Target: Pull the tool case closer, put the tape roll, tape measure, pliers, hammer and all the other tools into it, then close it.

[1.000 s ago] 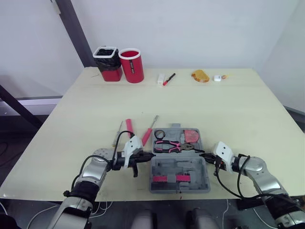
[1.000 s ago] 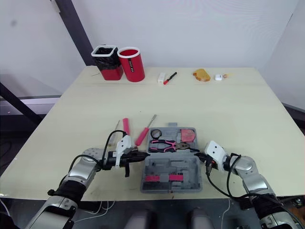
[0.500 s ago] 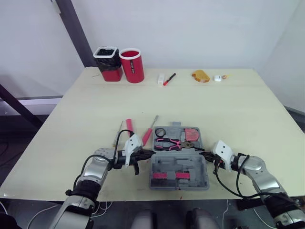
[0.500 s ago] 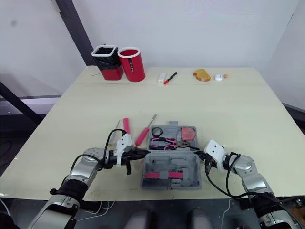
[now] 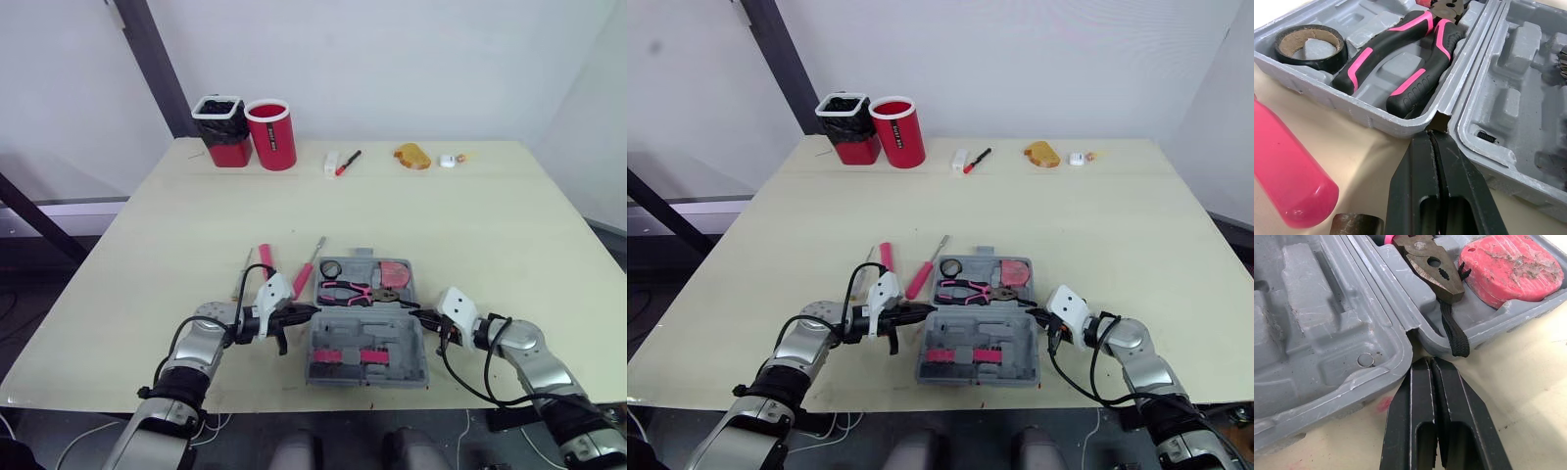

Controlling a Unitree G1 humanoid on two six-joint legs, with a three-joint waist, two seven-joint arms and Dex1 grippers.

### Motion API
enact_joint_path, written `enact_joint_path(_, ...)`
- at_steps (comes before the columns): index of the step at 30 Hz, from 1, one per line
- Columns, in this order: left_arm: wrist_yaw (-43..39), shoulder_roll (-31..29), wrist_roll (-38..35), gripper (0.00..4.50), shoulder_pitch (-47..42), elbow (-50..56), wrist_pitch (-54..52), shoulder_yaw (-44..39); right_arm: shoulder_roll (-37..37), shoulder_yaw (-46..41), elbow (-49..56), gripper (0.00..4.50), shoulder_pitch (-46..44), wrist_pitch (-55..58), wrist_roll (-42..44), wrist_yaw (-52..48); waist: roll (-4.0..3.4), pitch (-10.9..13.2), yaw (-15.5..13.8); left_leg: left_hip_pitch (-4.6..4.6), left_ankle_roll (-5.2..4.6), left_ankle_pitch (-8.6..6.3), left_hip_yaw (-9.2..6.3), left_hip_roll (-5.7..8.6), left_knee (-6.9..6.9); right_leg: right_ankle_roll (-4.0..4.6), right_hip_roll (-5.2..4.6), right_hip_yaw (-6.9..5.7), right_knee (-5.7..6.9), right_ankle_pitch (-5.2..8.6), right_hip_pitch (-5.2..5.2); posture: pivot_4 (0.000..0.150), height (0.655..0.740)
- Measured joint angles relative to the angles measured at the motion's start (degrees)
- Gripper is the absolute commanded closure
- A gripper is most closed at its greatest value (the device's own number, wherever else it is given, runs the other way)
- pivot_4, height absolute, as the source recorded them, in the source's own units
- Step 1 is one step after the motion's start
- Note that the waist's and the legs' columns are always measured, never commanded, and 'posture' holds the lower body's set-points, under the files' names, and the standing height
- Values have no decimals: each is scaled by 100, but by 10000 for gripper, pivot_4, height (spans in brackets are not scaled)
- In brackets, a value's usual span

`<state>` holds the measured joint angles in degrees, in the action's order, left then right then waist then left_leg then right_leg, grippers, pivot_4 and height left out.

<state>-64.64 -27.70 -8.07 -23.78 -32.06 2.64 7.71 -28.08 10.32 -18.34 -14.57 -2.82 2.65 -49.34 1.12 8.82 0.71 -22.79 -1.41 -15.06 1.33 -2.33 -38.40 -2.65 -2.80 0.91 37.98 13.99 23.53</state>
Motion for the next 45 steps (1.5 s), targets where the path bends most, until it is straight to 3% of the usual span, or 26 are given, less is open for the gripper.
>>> enact_joint_path(45, -308, -90, 78, 45000, 105, 87, -175, -37, 169, -2, -243, 43971, -162, -234, -75, 118, 0, 0, 16, 0, 0, 0, 0, 0, 1, 0, 1, 1, 0, 0, 1, 1500, 7371)
